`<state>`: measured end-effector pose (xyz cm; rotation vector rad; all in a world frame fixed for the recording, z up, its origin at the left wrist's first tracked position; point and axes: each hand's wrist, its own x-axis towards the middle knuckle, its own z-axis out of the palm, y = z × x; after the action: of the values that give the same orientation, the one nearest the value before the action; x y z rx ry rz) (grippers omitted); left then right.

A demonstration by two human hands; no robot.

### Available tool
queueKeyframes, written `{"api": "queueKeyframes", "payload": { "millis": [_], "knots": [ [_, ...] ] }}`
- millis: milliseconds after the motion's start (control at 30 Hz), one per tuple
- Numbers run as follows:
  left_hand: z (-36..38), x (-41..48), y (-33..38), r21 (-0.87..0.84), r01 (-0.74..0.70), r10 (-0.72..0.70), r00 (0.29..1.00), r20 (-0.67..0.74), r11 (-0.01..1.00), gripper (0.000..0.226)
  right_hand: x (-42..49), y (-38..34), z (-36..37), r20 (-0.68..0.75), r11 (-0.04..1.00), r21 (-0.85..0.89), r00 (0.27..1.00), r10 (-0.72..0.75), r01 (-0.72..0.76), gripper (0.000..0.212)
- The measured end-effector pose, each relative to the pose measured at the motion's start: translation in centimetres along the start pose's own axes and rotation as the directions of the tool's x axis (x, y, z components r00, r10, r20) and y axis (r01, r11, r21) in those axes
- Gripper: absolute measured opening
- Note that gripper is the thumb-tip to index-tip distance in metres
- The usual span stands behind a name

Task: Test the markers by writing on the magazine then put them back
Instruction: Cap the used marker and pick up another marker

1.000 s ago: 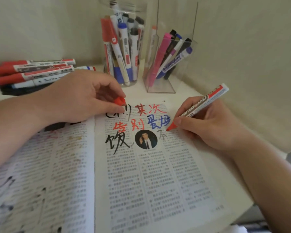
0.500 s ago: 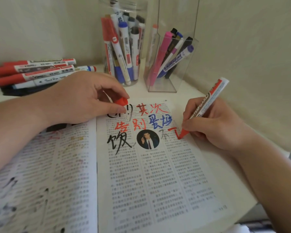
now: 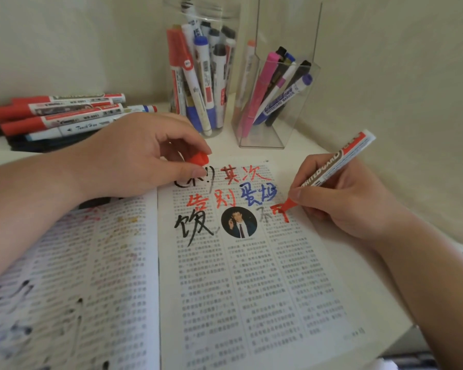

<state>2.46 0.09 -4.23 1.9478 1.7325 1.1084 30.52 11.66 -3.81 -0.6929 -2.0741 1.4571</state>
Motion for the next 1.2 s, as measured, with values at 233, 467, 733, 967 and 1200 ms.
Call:
{"api": "queueKeyframes", "payload": {
  "millis": [233,467,733,967,1200],
  "knots": [
    [0.2,0.1,0.4,-0.096,-0.012,0.008,0.999,-0.036,0.995,0.055,0.6,0.4,-0.5,-0.106,0.988,0.152,0.994,-0.018,0.034,0.016],
    [0.0,-0.1,0.8,-0.208,0.094,-0.088,0.995,0.038,0.974,0.094,4.7,-4.8,1.6,0.134,0.976,0.183,0.981,-0.142,0.116,0.008],
    [-0.3,-0.1,1.5,-0.121,0.102,-0.099,0.994,0.035,0.987,0.099,9.9,-5.7,5.8,0.16,0.962,0.005,0.95,-0.269,0.272,0.031],
    [-0.1,0.0,1.3,-0.178,0.121,-0.113,0.992,0.05,0.977,0.101,9.9,-3.5,6.3,0.17,0.949,-0.12,0.948,-0.271,0.293,0.045],
    [-0.2,0.1,1.5,-0.145,0.099,-0.094,0.995,0.04,0.985,0.094,9.4,-3.7,6.6,0.223,0.908,-0.253,0.933,-0.282,0.335,0.026]
  ]
}}
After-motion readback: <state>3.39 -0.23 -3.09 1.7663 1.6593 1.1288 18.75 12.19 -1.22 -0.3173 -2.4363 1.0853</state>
